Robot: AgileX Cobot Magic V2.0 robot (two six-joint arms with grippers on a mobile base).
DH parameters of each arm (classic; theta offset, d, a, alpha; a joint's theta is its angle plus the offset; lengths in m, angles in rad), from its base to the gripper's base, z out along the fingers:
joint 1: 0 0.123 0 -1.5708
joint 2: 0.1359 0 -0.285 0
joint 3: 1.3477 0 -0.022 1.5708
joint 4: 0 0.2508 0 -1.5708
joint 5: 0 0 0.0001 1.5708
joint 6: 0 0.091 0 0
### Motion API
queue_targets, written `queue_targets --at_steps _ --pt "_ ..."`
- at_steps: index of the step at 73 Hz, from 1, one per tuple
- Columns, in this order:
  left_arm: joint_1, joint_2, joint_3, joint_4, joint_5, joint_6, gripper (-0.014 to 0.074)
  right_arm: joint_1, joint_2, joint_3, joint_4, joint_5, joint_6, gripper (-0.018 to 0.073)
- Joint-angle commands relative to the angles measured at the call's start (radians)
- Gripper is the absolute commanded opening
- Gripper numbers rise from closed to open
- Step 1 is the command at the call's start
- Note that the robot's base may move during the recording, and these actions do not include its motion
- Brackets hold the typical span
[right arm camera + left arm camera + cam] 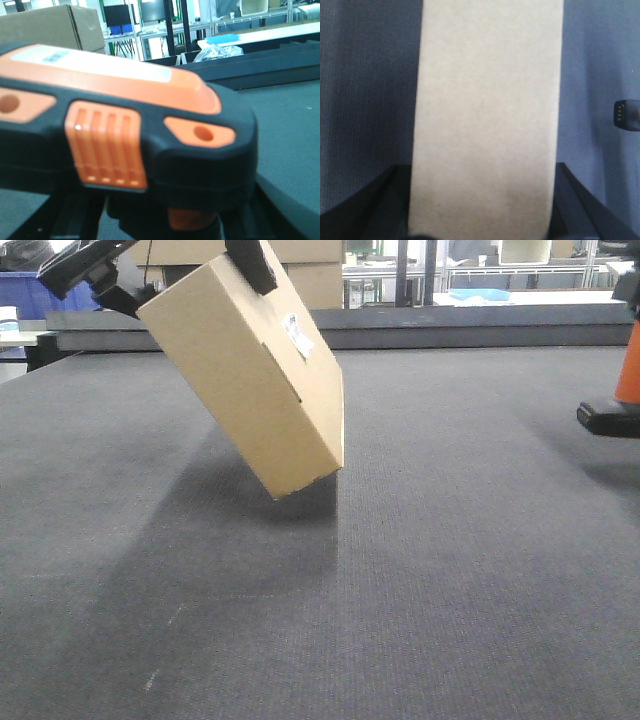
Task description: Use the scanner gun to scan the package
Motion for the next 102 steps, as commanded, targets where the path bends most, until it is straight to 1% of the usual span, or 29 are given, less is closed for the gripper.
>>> queue_targets --at_steps 1,6,24,65,68,72,73,75,76,79,83,84,85,97,102 --pt "0.002 -0.002 -0.005 -0.013 -0.011 -0.002 -0.0111 -0.003 0.029 -0.014 0.007 -0.127 0.017 -0.0167" --pt "0.002 -0.002 -0.005 -0.013 -0.013 -0.002 -0.0111 -0.003 0.053 -0.014 0.007 -0.156 0.031 -0.0167" --pt "0.002 -0.002 -0.005 -0.013 -0.021 -0.002 -0.0111 -0.003 0.118 -0.016 0.007 -0.156 0.033 -0.0167" --pt "0.002 -0.002 -0.005 -0.013 -0.027 -0.002 -0.0111 -0.003 0.118 -0.016 0.007 -0.156 0.033 -0.0160" --pt "0.002 -0.002 -0.005 -0.013 -0.027 -0.002 -0.0111 -0.003 0.118 -0.016 0.007 -0.156 0.033 -0.0122" --pt "0.002 -0.002 -0.005 -0.013 -0.027 -0.002 -0.0111 -0.003 0.118 -0.016 0.007 -0.156 0.033 -0.0025" --pt "0.002 -0.002 -0.005 -0.013 -0.027 -0.002 -0.0111 -0.003 0.118 -0.016 0.007 -0.156 0.033 0.0026" --pt "0.002 -0.002 -0.005 -0.013 -0.027 -0.002 -0.0111 -0.003 0.118 -0.016 0.007 -0.156 0.033 0.0101" --pt "0.002 -0.002 -0.005 -0.013 -0.027 -0.002 -0.0111 -0.003 0.118 -0.016 0.007 -0.156 0.033 0.0119" --pt "0.002 -0.002 -0.005 -0.013 -0.027 -0.002 -0.0111 -0.003 0.118 -0.016 0.007 -0.156 0.033 0.0243" --pt "0.002 -0.002 -0.005 -0.013 -0.027 -0.002 -0.0111 -0.003 0.118 -0.016 0.007 -0.156 0.033 0.0362" --pt "0.002 -0.002 -0.005 -0.013 -0.027 -0.002 -0.0111 -0.003 0.118 -0.016 0.007 -0.156 0.033 0.0372" --pt "0.002 -0.002 -0.005 -0.013 -0.027 -0.002 -0.0111 -0.003 0.118 -0.016 0.007 -0.156 0.033 0.0402" --pt "0.002 -0.002 -0.005 -0.013 -0.027 -0.002 -0.0111 -0.003 0.118 -0.016 0.007 -0.156 0.033 0.0554" --pt "0.002 -0.002 -0.005 -0.013 -0.027 -0.002 -0.0111 -0.003 0.118 -0.016 0.007 -0.156 0.033 0.0563"
